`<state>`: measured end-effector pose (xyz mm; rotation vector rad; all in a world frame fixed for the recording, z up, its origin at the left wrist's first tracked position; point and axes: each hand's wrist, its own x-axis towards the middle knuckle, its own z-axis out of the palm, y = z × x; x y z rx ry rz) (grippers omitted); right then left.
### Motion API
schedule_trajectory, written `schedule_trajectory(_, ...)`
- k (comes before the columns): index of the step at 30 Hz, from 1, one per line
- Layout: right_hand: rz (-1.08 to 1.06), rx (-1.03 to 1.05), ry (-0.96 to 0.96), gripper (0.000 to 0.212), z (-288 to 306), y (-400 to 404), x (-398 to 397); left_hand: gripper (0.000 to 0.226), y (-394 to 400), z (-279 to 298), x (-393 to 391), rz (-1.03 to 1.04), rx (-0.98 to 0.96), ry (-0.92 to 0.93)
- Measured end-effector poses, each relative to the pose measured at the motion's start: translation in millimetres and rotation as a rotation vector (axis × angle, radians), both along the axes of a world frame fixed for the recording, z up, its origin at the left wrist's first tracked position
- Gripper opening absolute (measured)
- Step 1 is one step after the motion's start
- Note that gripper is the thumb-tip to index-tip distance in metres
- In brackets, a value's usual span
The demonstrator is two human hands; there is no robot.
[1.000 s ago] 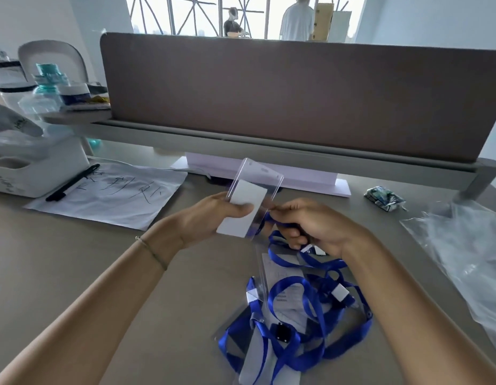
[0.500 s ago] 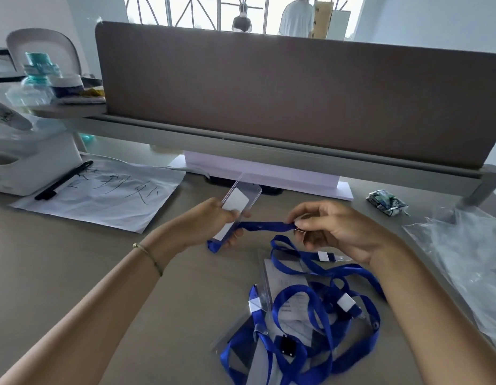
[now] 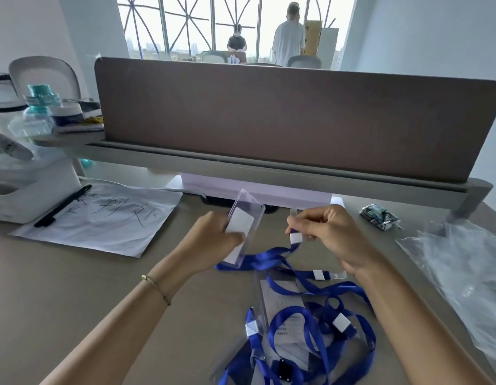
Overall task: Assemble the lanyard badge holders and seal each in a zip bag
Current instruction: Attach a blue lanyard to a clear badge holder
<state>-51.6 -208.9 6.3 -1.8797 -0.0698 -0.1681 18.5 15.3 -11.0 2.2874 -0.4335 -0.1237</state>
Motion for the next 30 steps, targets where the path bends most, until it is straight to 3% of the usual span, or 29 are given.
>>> schedule_trajectory(2, -0.029, -0.077, -0.049, 0.029, 2, 4, 1, 0.010, -1, 2, -1, -0.024, -0.015, -0.070)
schedule_trajectory(6, 0.030, -0.005, -0.055, 0.025, 9, 19, -3, 0.012, -5, 6, -7, -0.045, -0.025, -0.173)
schedule_trajectory(12, -0.344, -0.567, -0.412, 0.022, -2, 41, -4, 0.026, -10, 5, -18, -0.057, 0.293, -0.345)
schedule_trajectory(15, -0.407, -0.768, -0.484, 0.039, -9, 48, -3, 0.008, -16, 6, -26, -0.114, 0.365, -0.370)
schedule_trajectory(18, -0.411, -0.909, -0.510, 0.038, -12, 57, -5, 0.009, -20, 3, -27, -0.149, 0.340, -0.355)
schedule_trajectory(22, -0.432, -1.020, -0.584, 0.023, -12, 58, -6, 0.038, -20, 3, -25, -0.126, 0.150, -0.394)
schedule_trajectory(25, -0.385, -1.039, -0.528, 0.047, -15, 57, -3, 0.007, -19, 4, -23, -0.083, 0.079, -0.442)
schedule_trajectory(27, -0.362, -1.057, -0.485, 0.058, -16, 57, -4, 0.007, -19, 3, -24, -0.049, 0.038, -0.438)
schedule_trajectory(30, -0.341, -1.080, -0.494, 0.048, -19, 56, -5, 0.007, -21, 4, -27, -0.030, -0.033, -0.429)
